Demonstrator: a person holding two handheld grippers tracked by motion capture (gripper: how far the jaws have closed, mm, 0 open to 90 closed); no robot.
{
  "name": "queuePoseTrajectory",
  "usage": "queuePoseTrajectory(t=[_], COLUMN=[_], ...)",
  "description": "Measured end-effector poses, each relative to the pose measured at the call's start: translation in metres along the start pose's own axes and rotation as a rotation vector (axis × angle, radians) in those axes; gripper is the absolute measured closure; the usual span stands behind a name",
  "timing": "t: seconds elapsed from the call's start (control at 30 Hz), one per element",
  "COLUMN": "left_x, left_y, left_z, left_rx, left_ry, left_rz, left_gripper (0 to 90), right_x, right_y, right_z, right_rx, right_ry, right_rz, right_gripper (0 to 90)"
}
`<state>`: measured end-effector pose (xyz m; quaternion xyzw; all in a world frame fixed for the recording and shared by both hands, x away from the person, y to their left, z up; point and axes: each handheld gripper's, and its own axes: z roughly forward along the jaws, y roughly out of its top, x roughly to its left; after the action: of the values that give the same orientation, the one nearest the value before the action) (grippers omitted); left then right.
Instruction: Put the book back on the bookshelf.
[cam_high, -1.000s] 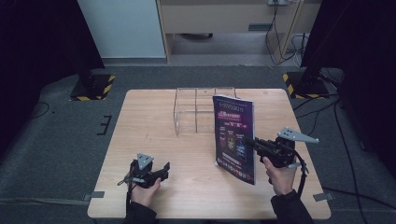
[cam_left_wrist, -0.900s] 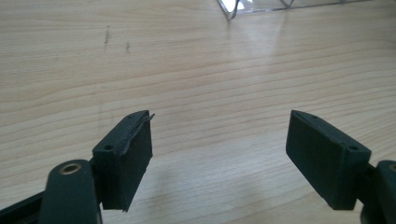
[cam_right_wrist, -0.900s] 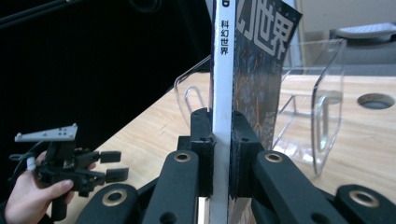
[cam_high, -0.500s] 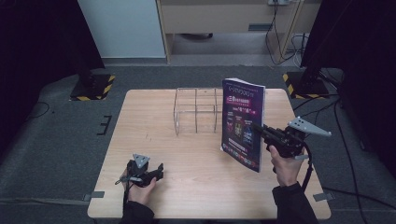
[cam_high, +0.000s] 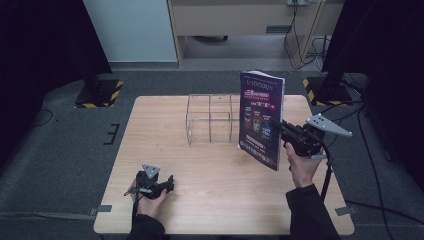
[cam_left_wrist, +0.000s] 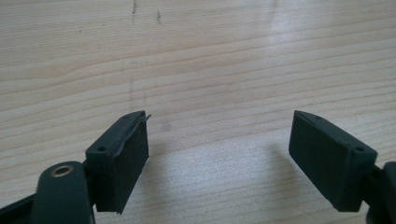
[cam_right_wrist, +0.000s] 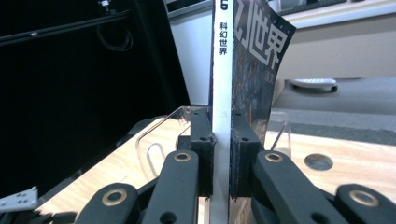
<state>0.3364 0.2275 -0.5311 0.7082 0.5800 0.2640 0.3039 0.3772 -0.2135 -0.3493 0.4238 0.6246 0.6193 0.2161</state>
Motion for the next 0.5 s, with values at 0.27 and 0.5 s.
queuePoseTrajectory(t=[0.27,0.5], left_x=[0.001,0.002], left_y=[-0.001,-0.001], left_z=[0.004,0.005], left_rx=[0.01,0.013], left_ry=[-0.004,-0.004], left_rz=[-0.002,-0.009], left_gripper=[18.5,17.7], right_x=[-0.002,-0.005], right_y=[0.005,0.005], right_z=[0.013,0.03], right_rx=[-0.021,-0.042], right_ry=[-0.027,-0.074], right_rz=[-0.005,-0.025], right_gripper=[83.1,83.1])
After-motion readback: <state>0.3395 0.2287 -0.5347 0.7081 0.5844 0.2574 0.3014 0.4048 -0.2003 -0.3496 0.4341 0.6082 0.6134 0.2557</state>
